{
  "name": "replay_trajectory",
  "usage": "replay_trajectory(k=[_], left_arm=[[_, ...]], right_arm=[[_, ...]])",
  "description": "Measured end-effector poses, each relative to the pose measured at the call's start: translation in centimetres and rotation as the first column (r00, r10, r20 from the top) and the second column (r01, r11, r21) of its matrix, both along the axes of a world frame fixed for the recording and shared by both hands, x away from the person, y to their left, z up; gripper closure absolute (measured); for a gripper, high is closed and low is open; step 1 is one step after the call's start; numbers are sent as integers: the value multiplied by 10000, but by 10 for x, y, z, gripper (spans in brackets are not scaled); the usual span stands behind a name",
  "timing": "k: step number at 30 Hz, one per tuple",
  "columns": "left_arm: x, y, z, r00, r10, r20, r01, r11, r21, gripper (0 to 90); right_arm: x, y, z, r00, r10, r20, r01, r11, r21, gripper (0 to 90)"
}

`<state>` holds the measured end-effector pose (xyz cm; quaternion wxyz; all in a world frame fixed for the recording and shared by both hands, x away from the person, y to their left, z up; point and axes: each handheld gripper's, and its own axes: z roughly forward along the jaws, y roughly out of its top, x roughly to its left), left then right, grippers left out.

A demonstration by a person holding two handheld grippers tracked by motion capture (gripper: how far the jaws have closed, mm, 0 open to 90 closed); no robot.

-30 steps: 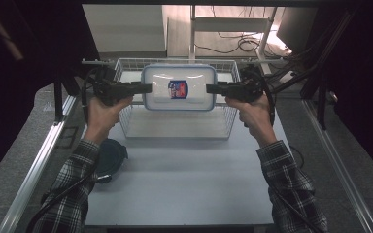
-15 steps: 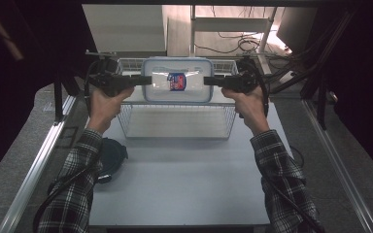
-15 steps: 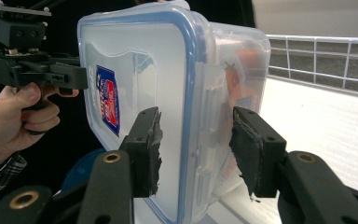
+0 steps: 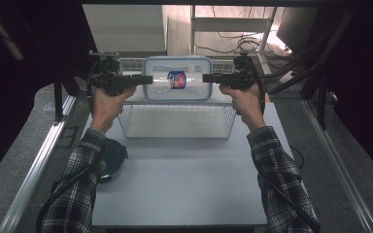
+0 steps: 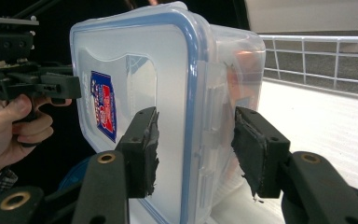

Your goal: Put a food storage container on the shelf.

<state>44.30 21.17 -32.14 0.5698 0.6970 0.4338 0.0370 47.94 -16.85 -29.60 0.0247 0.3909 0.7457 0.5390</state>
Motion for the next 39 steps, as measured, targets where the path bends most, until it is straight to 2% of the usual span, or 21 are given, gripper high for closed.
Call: replay_trajectory(k=[3, 5, 6, 7, 8, 10, 12, 15, 19, 21, 22, 23, 25, 26, 27, 29, 31, 32, 33, 36, 39], left_arm=[[0, -1, 0, 10000, 18, 43, -18, 10000, -61, 467], [1, -3, 0, 9999, 42, 157, -44, 9999, 164, 458], [1, -5, -1, 9999, 48, 152, -52, 9997, 234, 448], [2, -6, -2, 9998, 111, 151, -114, 9997, 211, 429], [3, -5, -3, 9999, 130, 111, -131, 9998, 138, 425], [5, -3, -5, 9999, 137, 76, -137, 9999, -57, 424], [5, -3, -5, 9998, 165, 66, -165, 9999, -47, 422], [7, -5, -6, 9992, 388, 75, -389, 9989, 260, 371], [8, -4, -8, 9987, 497, 58, -498, 9987, 91, 322], [6, -7, -4, 9907, 1285, 437, -1315, 9885, 747, 300], [5, -8, -3, 9881, 1428, 563, -1482, 9831, 1076, 293], [4, -10, -2, 9863, 1506, 669, -1586, 9780, 1353, 298], [4, -13, 0, 9870, 1412, 774, -1512, 9779, 1442, 321], [4, -13, 0, 9870, 1412, 774, -1512, 9779, 1442, 339], [4, -14, -1, 9889, 1281, 748, -1374, 9810, 1368, 339], [3, -16, 1, 9871, 1372, 830, -1483, 9781, 1461, 368], [2, -16, 1, 9863, 1394, 885, -1517, 9767, 1515, 375], [1, -16, 1, 9864, 1373, 903, -1501, 9766, 1540, 384], [1, -14, 1, 9874, 1347, 836, -1459, 9782, 1479, 393], [2, -12, 0, 9884, 1331, 733, -1417, 9815, 1286, 412], [3, -9, -3, 9896, 1301, 610, -1356, 9858, 985, 414]], right_arm=[[1, 0, -1, 9999, -100, 16, 100, 9999, 62, 489], [1, 1, 0, 9992, -293, 274, 299, 9993, -220, 511], [0, 3, 1, 9985, -307, 455, 329, 9983, -477, 504], [-1, 9, 1, 9970, -473, 620, 539, 9924, -1104, 477], [-1, 11, 1, 9968, -486, 640, 563, 9907, -1237, 468], [0, 11, 0, 9970, -539, 558, 602, 9912, -1179, 473], [0, 11, -1, 9972, -525, 525, 581, 9920, -1116, 478], [0, 10, -4, 9964, -575, 619, 658, 9876, -1427, 504], [0, 8, -6, 9960, -607, 658, 689, 9890, -1311, 540], [0, 9, -5, 9962, -610, 626, 685, 9898, -1253, 540], [-1, 9, -4, 9962, -599, 635, 675, 9898, -1256, 553], [-1, 11, -4, 9960, -570, 687, 674, 9847, -1607, 570], [-3, 19, -8, 9939, -506, 984, 757, 9595, -2712, 570], [-3, 19, -8, 9939, -506, 984, 757, 9595, -2712, 570], [-5, 23, -11, 9930, -422, 1101, 743, 9491, -3060, 570], [-7, 33, -17, 9907, -302, 1330, 747, 9360, -3440, 555], [-8, 33, -17, 9891, -305, 1440, 799, 9330, -3510, 555], [-8, 33, -16, 9878, -295, 1527, 807, 9366, -3410, 553], [-8, 29, -12, 9881, -304, 1509, 761, 9485, -3074, 545], [-9, 25, -8, 9848, -361, 1700, 844, 9544, -2862, 552], [-8, 18, 1, 9817, -486, 1841, 902, 9702, -2250, 572]])
